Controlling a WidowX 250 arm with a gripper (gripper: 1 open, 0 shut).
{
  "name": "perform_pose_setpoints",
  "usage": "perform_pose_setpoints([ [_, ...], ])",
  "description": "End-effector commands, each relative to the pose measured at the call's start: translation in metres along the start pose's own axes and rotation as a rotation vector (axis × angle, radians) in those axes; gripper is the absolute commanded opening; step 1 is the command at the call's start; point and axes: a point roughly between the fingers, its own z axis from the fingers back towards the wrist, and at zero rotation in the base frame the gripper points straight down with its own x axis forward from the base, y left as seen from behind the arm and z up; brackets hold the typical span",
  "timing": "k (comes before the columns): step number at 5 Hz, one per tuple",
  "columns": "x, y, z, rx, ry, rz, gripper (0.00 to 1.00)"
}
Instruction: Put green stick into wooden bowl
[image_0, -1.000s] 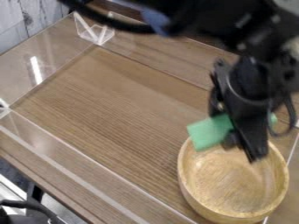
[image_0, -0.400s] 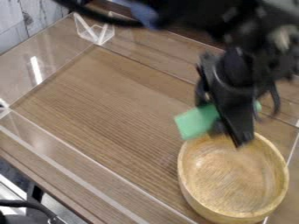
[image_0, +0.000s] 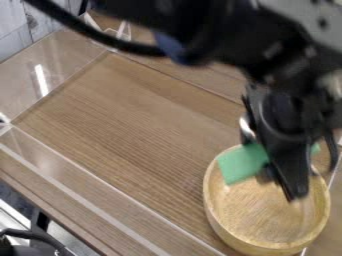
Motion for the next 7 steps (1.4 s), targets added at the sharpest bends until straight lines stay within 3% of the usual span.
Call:
perform_pose_setpoints([
  [1, 0.002, 0.033, 0.014, 0.053, -0.004, 0.084, 0.00],
  [2, 0.007, 0.017, 0.008, 0.040, -0.015, 0.058, 0.00],
  [3, 0.004, 0.025, 0.004, 0.049, -0.001, 0.080, 0.00],
  [7, -0.003, 0.019, -0.012, 0.026, 0.029, 0.102, 0.00],
])
